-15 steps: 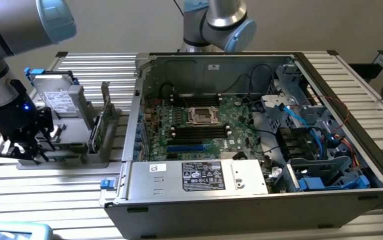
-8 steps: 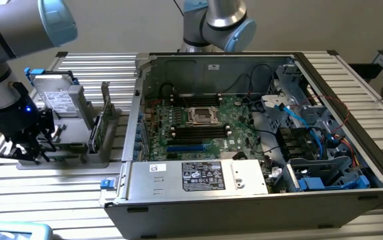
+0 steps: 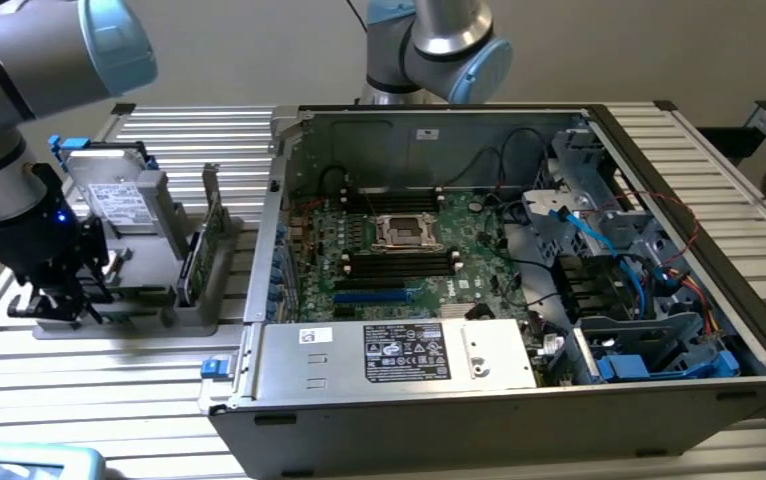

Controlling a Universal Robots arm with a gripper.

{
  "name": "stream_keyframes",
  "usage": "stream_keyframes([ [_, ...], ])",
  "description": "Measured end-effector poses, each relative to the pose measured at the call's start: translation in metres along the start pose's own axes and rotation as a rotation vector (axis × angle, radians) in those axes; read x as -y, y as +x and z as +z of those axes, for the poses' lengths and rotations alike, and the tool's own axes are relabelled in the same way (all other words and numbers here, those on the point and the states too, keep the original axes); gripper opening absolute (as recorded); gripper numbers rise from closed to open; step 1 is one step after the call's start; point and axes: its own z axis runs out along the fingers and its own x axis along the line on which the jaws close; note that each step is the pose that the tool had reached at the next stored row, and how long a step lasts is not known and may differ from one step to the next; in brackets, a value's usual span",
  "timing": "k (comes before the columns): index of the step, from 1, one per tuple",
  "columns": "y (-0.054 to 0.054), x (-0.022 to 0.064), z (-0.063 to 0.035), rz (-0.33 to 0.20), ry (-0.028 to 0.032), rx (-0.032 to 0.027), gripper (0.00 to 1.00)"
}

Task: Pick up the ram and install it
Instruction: 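Pick up the ram and move it above insertion slot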

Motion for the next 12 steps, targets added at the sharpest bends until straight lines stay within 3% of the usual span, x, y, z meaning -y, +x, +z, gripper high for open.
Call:
stream_keyframes([
  [5,-0.0024,-0.0003,0.0038,-0.047,0.0002,0.0007,0.36],
  [12,-0.0030,-0.0006,0.0075,-0.059,0.0002,0.0007,0.36],
])
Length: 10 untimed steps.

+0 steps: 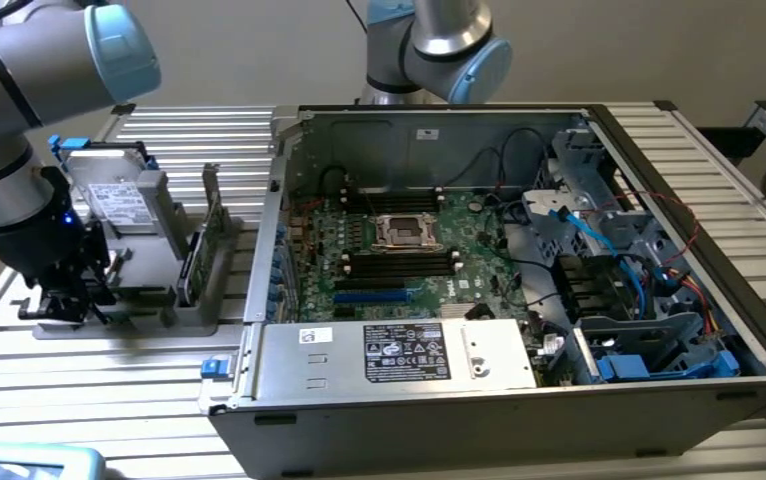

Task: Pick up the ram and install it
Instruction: 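Pick up the ram and move it above insertion slot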

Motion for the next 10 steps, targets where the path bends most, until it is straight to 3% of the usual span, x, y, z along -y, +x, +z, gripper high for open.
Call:
stream_keyframes([
  [3,0.0000,-0.0009,0.0002,0.000,0.0002,0.0002,0.35],
  [5,0.0001,-0.0019,0.0001,0.000,0.0001,0.0001,0.22],
  [10,0.0003,-0.0074,-0.0032,0.000,0.0002,0.0005,0.15],
])
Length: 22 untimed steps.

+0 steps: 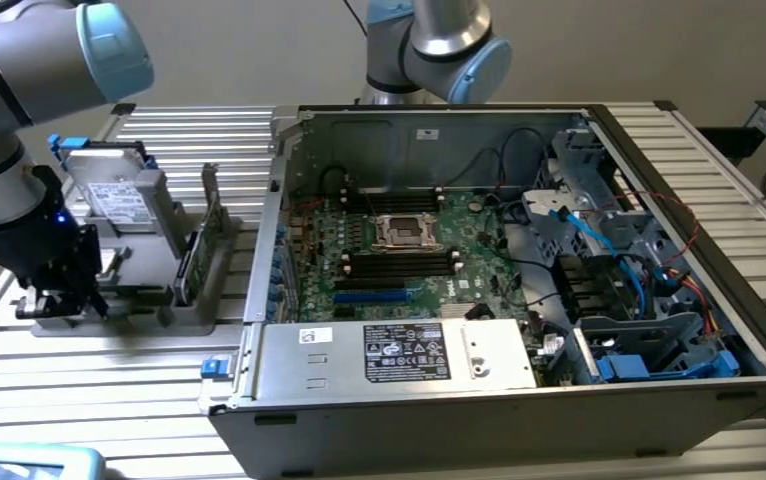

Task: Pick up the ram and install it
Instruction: 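Pick up the ram and move it above insertion slot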

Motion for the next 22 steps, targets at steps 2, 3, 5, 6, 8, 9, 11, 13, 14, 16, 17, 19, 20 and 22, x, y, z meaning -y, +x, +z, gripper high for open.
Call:
stream_keyframes([
  [2,0.001,-0.0043,-0.0053,0.000,-0.0002,0.0003,0.15],
  [3,0.001,-0.0061,-0.0081,0.000,-0.0001,0.0009,0.15],
  [5,0.002,-0.0088,-0.0150,0.000,-0.0002,0.0026,0.15],
  [6,0.002,-0.0100,-0.0188,0.000,-0.0002,0.0041,0.15],
  [8,0.003,-0.0118,-0.0259,0.000,-0.0005,0.0056,0.15],
  [9,0.004,-0.0124,-0.0273,0.000,-0.0004,0.0059,0.15],
  [11,0.004,-0.0130,-0.0278,0.001,-0.0005,0.0060,0.15],
  [13,0.004,-0.0132,-0.0278,0.001,-0.0003,0.0061,0.15],
  [14,0.004,-0.0132,-0.0278,0.001,-0.0004,0.0061,0.15],
  [16,0.004,-0.0135,-0.0278,0.001,-0.0004,0.0061,0.15],
  [17,0.004,-0.0140,-0.0279,0.001,-0.0005,0.0061,0.15],
  [19,0.004,-0.0144,-0.0279,0.001,-0.0005,0.0062,0.18],
  [20,0.004,-0.0145,-0.0279,0.001,-0.0005,0.0063,0.23],
  [22,0.004,-0.0146,-0.0278,0.001,-0.0004,0.0063,0.29],
])
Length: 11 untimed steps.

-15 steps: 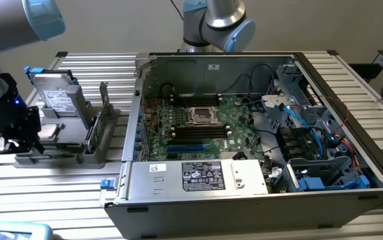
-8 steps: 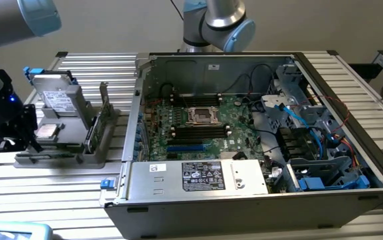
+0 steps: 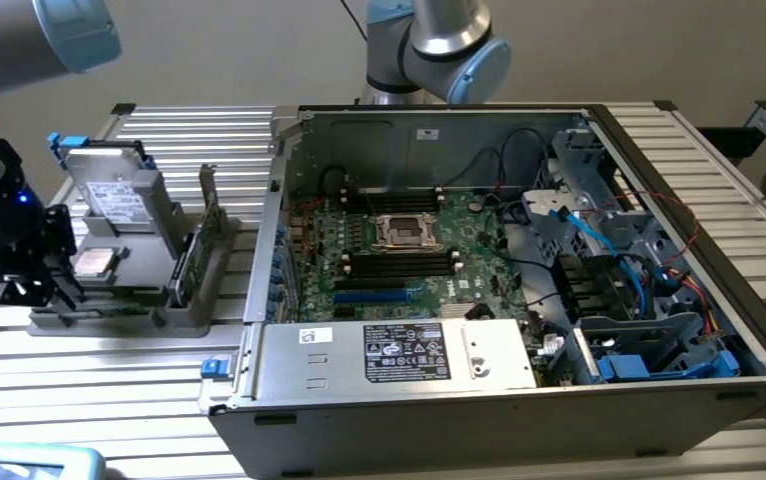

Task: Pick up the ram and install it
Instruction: 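Pick up the ram and move it above insertion slot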

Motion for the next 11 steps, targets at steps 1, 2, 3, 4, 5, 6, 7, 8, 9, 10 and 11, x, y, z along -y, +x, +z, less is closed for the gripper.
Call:
stream_keyframes([
  [1,0.0000,-0.0001,0.0001,0.000,0.0000,0.0001,0.29],
  [2,0.0000,-0.0001,0.0003,0.000,0.0002,0.0001,0.29],
  [3,-0.0001,-0.0002,0.0006,0.000,0.0015,-0.0004,0.29],
  [4,-0.0002,-0.0003,0.0010,-0.001,0.0068,-0.0012,0.29],
  [5,-0.0004,-0.0003,0.0014,-0.003,0.0161,-0.0021,0.29],
  [6,-0.0006,-0.0003,0.0018,-0.005,0.0256,-0.0032,0.29],
  [7,-0.0009,-0.0005,0.0023,-0.006,0.0339,-0.0040,0.29],
  [8,-0.0014,-0.0007,0.0030,-0.006,0.0412,-0.0046,0.29],
  [9,-0.0017,-0.0009,0.0039,-0.007,0.0463,-0.0047,0.29],
  [10,-0.0019,-0.0011,0.0050,-0.007,0.0499,-0.0047,0.29],
  [11,-0.0020,-0.0015,0.0063,-0.007,0.0526,-0.0048,0.29],
])
